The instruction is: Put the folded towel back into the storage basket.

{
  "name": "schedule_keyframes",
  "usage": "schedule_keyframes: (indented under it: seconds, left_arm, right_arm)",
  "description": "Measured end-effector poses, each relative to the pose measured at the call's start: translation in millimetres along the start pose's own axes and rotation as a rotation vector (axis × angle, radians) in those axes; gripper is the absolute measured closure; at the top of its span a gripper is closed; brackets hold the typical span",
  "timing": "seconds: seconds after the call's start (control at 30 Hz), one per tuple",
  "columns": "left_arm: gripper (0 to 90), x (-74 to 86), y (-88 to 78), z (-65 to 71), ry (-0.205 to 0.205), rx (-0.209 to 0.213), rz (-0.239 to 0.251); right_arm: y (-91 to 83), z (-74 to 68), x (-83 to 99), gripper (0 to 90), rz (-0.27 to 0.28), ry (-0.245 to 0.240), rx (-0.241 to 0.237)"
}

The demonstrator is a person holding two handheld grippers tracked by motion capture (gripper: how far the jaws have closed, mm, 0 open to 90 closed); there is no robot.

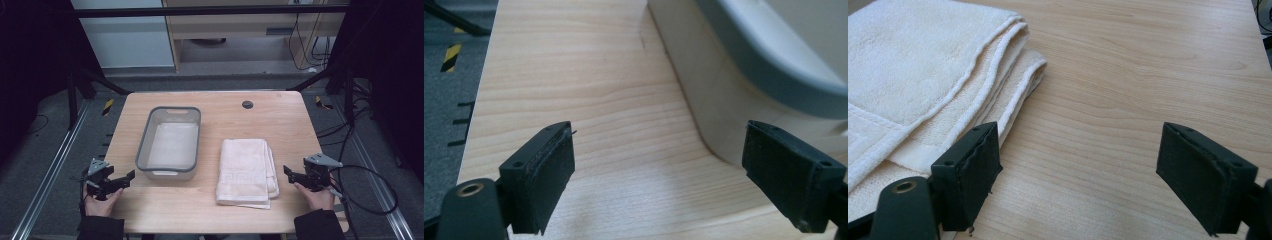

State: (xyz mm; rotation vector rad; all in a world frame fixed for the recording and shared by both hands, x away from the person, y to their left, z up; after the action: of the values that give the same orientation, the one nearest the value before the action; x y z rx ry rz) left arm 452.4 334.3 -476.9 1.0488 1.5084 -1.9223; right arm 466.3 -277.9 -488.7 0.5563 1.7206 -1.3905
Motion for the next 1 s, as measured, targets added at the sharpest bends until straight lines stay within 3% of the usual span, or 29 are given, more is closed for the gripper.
schedule_keyframes:
  seconds: [0.17,0.5,0.63,0.73,1.0]
  left_arm:
    - [11.6,-6.3,-9.5,6.9,0.013,0.015,0.034]
    - [9.9,-17.1,-24.4,11.1,-0.002,0.023,0.108]
    - [11.1,-19.9,-27.7,14.9,-0.003,0.024,0.127]
    - [14.2,-22.9,-30.9,20.0,-0.004,0.037,0.158]
    - [15.4,-28.6,-30.4,31.0,0.009,0.058,0.169]
  right_arm:
    - [-3.4,-1.4,-1.9,18.0,0.024,0.022,-0.017]
    - [-6.3,-4.9,-6.9,18.8,0.05,0.007,-0.023]
    - [-8.6,-6.9,-10.3,18.8,0.055,0.013,-0.038]
    - [-10.0,-11.5,-14.2,19.4,0.067,-0.008,-0.047]
    - [-13.0,-15.9,-20.8,19.8,0.089,0.004,-0.059]
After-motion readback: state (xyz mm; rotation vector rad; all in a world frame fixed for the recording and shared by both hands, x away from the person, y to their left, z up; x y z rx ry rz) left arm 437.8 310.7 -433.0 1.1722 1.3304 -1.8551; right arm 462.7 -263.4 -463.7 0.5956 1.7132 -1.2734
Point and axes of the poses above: each handheld gripper's, and its own axes: y roughly forward along the jaws, x roughly out of its underside, z roughly to its right, the point moved 2 cm from there along y, roughly forward along the jaws, and after that the axes turned 1 degree about -z, right-handed, at the moved point
